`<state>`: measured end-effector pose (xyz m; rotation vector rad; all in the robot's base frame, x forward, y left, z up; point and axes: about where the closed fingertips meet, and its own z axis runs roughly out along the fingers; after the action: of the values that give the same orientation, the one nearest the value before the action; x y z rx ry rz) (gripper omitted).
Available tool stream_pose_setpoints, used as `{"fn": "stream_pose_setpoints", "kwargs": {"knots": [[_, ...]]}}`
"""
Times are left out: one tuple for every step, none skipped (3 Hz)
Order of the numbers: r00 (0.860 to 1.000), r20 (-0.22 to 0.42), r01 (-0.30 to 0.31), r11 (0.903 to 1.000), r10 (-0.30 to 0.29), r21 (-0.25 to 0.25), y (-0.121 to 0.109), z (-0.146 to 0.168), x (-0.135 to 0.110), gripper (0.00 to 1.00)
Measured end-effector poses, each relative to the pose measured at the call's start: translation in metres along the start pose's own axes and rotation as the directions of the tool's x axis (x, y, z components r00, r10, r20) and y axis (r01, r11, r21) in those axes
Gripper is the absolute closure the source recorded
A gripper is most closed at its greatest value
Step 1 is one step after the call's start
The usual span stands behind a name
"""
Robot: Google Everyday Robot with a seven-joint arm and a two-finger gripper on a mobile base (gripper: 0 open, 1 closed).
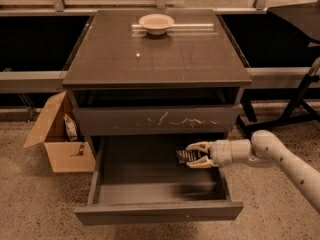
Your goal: Pick rxbar chocolate from middle drawer and place on counter
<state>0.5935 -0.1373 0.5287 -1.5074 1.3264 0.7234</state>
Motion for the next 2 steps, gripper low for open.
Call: {"fn": "stream_pose_setpoints", "kwargs": {"knots": [[0.998,0.043,0.048,0.9984,-0.047,-0.03,0.007,-0.009,-0.023,1.0],[0.986,0.068,0.154,0.9871,-0.151,-0.044,0.015,-0.037,-0.074,1.0]]}}
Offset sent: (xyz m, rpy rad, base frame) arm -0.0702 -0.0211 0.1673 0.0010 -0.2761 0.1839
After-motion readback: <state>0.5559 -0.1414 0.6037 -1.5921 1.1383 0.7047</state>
